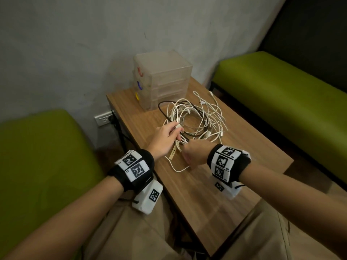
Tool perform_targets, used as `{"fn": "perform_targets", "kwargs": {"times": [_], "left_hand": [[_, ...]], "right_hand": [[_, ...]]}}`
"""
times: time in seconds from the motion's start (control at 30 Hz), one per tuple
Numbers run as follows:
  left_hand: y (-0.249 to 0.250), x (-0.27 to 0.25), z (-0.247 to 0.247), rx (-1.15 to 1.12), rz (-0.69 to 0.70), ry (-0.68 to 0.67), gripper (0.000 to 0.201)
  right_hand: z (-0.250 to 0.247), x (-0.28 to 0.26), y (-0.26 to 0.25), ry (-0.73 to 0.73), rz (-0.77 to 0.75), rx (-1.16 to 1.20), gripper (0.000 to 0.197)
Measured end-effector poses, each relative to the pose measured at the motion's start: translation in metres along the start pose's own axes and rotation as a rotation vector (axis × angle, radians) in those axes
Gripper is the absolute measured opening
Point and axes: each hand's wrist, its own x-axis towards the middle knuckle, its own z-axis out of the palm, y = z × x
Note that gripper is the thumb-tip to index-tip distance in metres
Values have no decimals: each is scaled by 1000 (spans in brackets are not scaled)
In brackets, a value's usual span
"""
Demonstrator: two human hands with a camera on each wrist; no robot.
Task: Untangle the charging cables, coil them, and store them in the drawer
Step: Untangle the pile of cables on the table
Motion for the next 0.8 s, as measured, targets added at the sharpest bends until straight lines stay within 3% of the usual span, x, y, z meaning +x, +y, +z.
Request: {"fn": "perform_targets", "kwargs": {"times": [0.1, 0.23, 0.33, 0.4, 0.5, 0.57, 0.63, 0.8], "left_hand": [[-2, -1, 0, -64, -55, -30, 21], [-1, -5, 2, 55, -78, -79, 16], [3, -9, -1, 59, -89, -76, 19], [5, -9, -3, -91, -148, -58, 23], [11, -9, -4, -264, -195, -59, 27], [18, -10, -6, -507, -214, -54, 28], [21, -9, -13, -674, -212, -68, 30], [20, -8, -34, -758, -207, -162, 31]], "right_hand": [[-6, -2, -3, 16, -20, -43, 16], [-24, -5, 5, -45, -44, 388, 6], [-38, -7, 17, 45, -56, 569, 9], [-46, -9, 25, 178, -88, 700, 6], [-48, -10, 33, 509, -107, 1104, 26], [-44, -9, 27, 685, -149, 1323, 29], [-38, -7, 15, 808, -153, 1388, 27], [-32, 2, -7, 1069, -108, 1361, 20]]}}
